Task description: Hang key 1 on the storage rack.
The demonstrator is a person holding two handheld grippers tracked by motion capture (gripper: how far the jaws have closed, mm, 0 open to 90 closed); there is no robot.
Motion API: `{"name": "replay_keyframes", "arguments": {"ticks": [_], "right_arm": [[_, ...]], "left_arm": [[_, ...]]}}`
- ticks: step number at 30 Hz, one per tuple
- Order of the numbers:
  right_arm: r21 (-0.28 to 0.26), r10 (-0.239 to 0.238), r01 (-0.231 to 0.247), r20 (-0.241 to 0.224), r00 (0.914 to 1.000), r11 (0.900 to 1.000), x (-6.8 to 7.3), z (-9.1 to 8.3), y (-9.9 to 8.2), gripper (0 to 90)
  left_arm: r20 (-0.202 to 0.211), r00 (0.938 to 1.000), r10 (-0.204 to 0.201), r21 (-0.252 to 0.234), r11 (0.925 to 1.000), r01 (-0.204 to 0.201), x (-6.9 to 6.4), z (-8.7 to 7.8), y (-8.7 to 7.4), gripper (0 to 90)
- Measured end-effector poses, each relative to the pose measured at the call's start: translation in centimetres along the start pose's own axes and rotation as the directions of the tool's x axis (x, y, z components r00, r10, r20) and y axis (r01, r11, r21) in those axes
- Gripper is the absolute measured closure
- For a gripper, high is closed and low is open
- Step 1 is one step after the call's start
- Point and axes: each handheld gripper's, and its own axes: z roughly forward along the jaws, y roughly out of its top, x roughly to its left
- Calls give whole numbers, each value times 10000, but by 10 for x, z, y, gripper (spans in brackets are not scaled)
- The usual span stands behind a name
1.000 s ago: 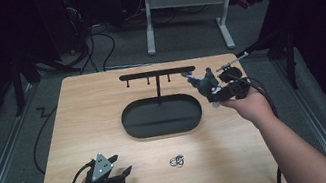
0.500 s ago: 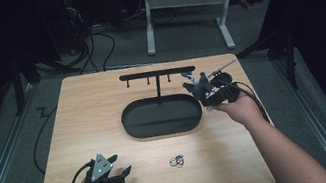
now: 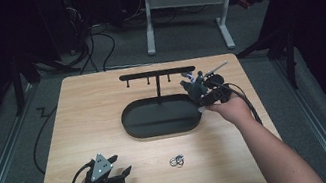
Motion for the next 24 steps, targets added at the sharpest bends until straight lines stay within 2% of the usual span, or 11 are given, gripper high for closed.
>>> {"name": "replay_keyframes", "arguments": {"ticks": [6, 13, 18, 24], "right_arm": [[9, 70, -70, -101, 9999, 10000, -1, 4, 2, 433], [162, 135, -132, -188, 9997, 9998, -1, 7, 3, 382], [178, 297, -291, -330, 9990, 9994, -3, 7, 5, 290], [22, 259, -259, -276, 9993, 9997, -3, 2, 4, 296]], "left_arm": [[-22, 10000, -24, -1, 10000, 24, 1, -1, 0, 370], [14, 10000, -8, 24, 10000, 8, 1, 0, -1, 378], [2, 10000, 6, 28, 10000, -6, 1, -1, -1, 378], [-6, 10000, -11, 37, 10000, 11, 1, 0, -1, 378]]}}
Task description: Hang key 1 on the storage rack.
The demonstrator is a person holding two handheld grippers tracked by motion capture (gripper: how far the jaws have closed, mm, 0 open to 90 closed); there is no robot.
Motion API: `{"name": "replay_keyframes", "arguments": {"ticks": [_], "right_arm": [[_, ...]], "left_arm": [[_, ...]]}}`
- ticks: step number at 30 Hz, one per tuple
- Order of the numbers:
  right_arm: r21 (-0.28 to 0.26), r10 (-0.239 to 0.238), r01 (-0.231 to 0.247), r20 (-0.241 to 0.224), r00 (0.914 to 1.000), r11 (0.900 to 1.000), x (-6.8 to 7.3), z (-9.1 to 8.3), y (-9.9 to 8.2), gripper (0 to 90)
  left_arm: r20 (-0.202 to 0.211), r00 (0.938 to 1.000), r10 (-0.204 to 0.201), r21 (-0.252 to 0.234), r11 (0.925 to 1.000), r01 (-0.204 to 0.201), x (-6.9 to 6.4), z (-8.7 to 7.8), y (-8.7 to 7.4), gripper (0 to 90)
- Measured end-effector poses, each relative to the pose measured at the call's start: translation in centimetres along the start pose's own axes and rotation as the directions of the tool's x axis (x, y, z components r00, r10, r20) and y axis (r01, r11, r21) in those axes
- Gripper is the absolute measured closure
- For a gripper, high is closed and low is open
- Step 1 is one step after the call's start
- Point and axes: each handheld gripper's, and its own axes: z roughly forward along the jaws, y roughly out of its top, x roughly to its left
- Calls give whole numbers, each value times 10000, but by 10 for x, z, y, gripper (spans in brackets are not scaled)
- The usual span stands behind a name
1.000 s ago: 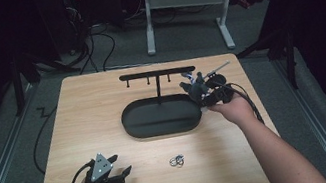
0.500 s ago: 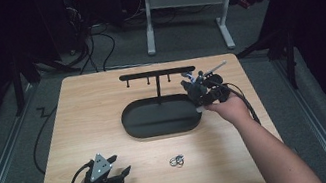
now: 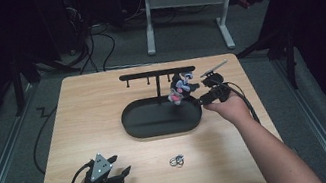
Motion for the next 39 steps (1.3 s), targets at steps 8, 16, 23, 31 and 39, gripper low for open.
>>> {"name": "replay_keyframes", "arguments": {"ticks": [8, 16, 23, 31, 39], "right_arm": [[-286, -588, 590, 65, 9982, 9978, 7, -15, -17, 376], [-822, -1245, 1241, 6, 9922, 9889, 23, -27, -55, 418], [-1254, -1528, 1533, 139, 9882, 9802, 31, -20, -90, 418], [-1622, -1264, 1230, -108, 9919, 9791, 34, -7, -123, 415], [-2301, -1285, 1215, -157, 9916, 9655, 42, 5, -153, 410]], "left_arm": [[47, 10000, 3, 54, 10000, -3, 0, 2, 1, 377], [118, 9999, -31, 127, 9999, 29, -2, 3, 2, 378], [121, 9999, -45, 174, 9998, 43, -3, 4, 2, 378], [126, 9999, -35, 253, 9997, 32, -4, 6, 1, 378], [162, 9999, 22, 299, 9995, -27, -5, 7, 1, 381]]}}
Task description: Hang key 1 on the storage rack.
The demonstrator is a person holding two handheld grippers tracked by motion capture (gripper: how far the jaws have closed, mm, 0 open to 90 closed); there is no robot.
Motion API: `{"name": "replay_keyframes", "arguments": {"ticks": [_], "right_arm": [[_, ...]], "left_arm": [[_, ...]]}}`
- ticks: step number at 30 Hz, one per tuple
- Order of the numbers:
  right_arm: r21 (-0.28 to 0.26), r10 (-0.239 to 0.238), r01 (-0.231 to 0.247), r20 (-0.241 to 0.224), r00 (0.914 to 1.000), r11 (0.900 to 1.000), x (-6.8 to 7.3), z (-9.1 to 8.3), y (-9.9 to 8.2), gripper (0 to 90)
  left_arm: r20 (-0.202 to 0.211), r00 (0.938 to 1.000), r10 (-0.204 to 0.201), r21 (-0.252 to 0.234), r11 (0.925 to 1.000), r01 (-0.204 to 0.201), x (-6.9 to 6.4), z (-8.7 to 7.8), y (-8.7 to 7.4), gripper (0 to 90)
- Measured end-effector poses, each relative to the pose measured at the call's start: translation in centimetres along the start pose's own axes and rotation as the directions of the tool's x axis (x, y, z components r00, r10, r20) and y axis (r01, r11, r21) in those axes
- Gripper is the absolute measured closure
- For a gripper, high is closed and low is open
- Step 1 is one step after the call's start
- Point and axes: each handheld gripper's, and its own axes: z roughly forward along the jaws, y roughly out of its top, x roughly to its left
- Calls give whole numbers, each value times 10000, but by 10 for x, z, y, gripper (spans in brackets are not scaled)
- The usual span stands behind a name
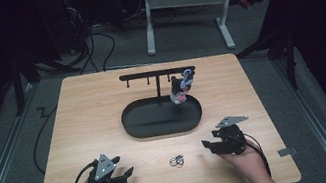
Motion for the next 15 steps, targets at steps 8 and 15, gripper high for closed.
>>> {"name": "replay_keyframes", "arguments": {"ticks": [8, 15], "right_arm": [[-455, 26, -14, 254, 9997, 9990, 8, 2, -23, 409], [-553, 120, -109, 193, 9997, 9984, 7, 1, -26, 416]], "left_arm": [[11, 10000, 40, -44, 10000, -40, -1, 1, 1, 381], [26, 10000, 37, -63, 10000, -37, -1, 1, 1, 381]]}}
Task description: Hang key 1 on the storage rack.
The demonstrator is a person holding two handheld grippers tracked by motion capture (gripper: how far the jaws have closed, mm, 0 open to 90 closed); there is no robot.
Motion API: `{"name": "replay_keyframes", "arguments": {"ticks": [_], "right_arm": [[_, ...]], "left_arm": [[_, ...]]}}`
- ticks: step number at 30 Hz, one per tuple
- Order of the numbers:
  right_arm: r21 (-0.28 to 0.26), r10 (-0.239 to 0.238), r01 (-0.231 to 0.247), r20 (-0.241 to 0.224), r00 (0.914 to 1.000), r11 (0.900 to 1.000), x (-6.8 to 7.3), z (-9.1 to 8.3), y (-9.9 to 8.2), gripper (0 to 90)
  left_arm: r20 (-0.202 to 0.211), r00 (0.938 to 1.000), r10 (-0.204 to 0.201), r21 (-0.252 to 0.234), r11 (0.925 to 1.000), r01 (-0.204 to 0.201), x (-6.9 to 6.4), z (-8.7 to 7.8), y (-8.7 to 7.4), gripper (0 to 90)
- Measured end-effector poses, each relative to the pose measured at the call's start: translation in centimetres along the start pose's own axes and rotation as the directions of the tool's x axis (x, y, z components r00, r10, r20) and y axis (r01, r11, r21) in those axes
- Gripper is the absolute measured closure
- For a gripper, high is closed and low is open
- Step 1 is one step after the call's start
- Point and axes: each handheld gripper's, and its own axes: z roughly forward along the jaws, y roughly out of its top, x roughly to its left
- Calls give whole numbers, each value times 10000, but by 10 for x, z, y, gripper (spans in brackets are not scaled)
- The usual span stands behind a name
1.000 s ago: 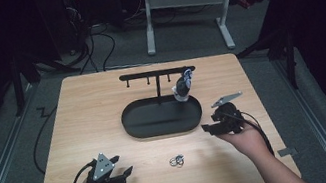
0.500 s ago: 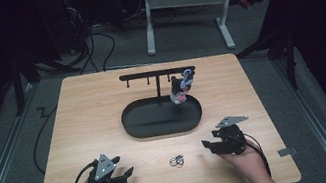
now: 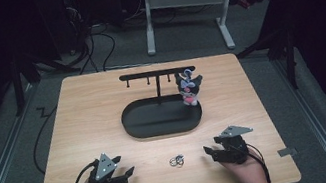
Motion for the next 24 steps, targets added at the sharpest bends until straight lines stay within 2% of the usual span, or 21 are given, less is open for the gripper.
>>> {"name": "replay_keyframes", "arguments": {"ticks": [3, 4, 5, 6, 7, 8, 10, 11, 12, 13, 14, 15, 20, 23, 24], "right_arm": [[-15, -170, 170, -31, 9999, 9999, 5, 1, 1, 422], [-46, -342, 341, -207, 9992, 9994, 13, 3, 2, 434], [-46, -342, 341, -207, 9992, 9994, 13, 3, 2, 434], [-63, -481, 479, -494, 9976, 9988, 23, 6, 4, 443], [-63, -481, 479, -494, 9976, 9988, 23, 6, 4, 443], [-60, -715, 713, -814, 9941, 9974, 32, 10, 6, 456], [-40, -1034, 1036, -1102, 9885, 9946, 43, 16, 8, 470], [-40, -1034, 1036, -1102, 9885, 9946, 43, 16, 8, 470], [-20, -1136, 1143, -1294, 9851, 9934, 49, 19, 9, 474], [-32, -1300, 1309, -1440, 9810, 9914, 54, 22, 10, 479], [-49, -1640, 1654, -1618, 9731, 9862, 65, 27, 12, 489], [-49, -1640, 1654, -1618, 9731, 9862, 65, 27, 12, 489], [-7, -2180, 2213, -1761, 9599, 9752, 80, 39, 17, 484], [37, -2411, 2448, -1587, 9574, 9696, 84, 41, 18, 489], [95, -2524, 2561, -1387, 9576, 9666, 85, 42, 18, 499]], "left_arm": [[8, 10000, 1, -6, 10000, -1, 0, 0, 0, 381], [-2, 10000, 16, -6, 10000, -16, 1, -1, 0, 381], [-2, 10000, 16, -6, 10000, -16, 1, -1, 0, 381], [-44, 10000, 16, -7, 10000, -16, 1, -2, -1, 381], [-44, 10000, 16, -7, 10000, -16, 1, -2, -1, 381], [-88, 10000, -14, 3, 10000, 14, 2, -4, -2, 381], [-171, 9998, -53, 18, 10000, 54, 2, -7, -4, 381], [-171, 9998, -53, 18, 10000, 54, 2, -7, -4, 381], [-226, 9997, -85, 10, 10000, 85, 3, -8, -5, 381], [-291, 9995, -128, 9, 9999, 129, 3, -10, -7, 381], [-323, 9993, -192, -5, 9998, 192, 4, -12, -8, 381], [-386, 9990, -226, -6, 9997, 226, 4, -14, -10, 381], [-596, 9975, -382, -4, 9993, 383, 6, -22, -16, 381], [-633, 9972, -402, -6, 9992, 403, 6, -23, -17, 381], [-661, 9969, -420, -11, 9991, 420, 6, -24, -17, 381]]}}
